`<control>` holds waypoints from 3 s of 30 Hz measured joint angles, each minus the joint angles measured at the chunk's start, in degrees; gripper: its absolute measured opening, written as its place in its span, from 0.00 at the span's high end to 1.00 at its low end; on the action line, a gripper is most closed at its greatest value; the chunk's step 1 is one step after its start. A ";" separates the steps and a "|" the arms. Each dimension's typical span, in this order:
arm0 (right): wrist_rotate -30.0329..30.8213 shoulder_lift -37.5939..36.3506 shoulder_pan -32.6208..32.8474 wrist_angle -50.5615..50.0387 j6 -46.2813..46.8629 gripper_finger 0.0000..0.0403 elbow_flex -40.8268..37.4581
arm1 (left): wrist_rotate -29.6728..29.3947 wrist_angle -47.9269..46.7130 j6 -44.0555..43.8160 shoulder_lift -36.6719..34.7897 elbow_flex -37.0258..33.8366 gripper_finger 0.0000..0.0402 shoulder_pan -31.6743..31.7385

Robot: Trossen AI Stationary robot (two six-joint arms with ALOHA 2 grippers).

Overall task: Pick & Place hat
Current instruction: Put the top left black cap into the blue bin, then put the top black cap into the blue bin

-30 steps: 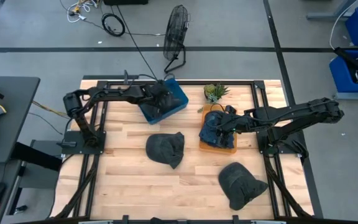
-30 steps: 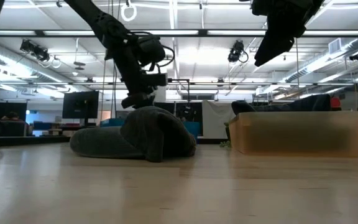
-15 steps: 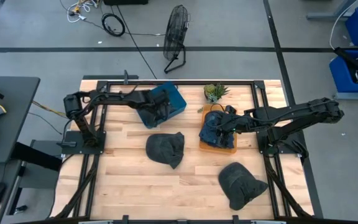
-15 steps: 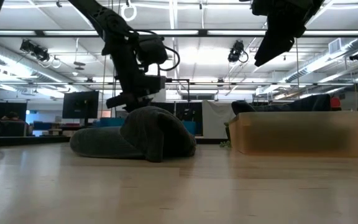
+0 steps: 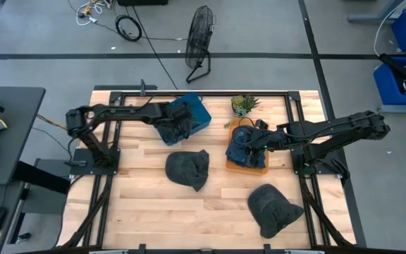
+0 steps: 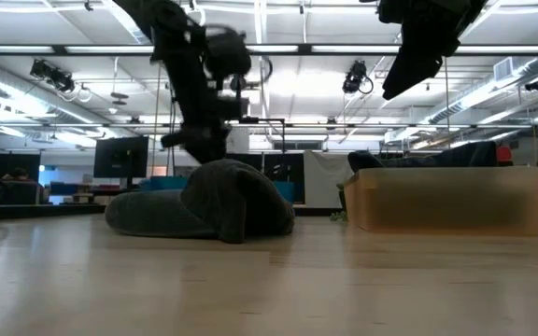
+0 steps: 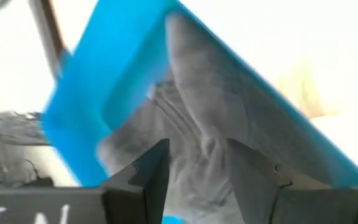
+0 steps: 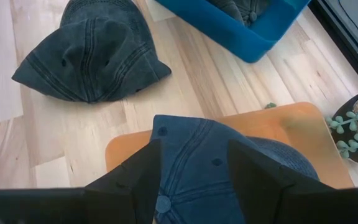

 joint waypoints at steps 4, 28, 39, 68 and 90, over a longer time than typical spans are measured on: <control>0.00 0.00 0.01 -0.02 0.00 0.53 0.00 | 0.31 -3.90 -0.63 -4.83 2.79 0.59 -1.28; -0.02 0.02 0.02 -0.46 -0.02 0.53 0.00 | 28.90 -7.77 -12.54 -4.90 3.55 0.67 -15.79; -0.15 0.02 0.02 -0.42 0.00 0.53 0.00 | 28.84 -4.08 -12.47 1.12 3.52 0.49 -21.48; -0.22 0.02 0.02 -0.63 4.31 0.53 0.00 | 6.40 -4.03 -1.19 1.14 3.52 0.95 -23.06; -0.04 0.02 0.02 -0.92 1.22 0.53 0.00 | 9.58 -4.32 6.09 -12.64 3.43 0.97 -1.42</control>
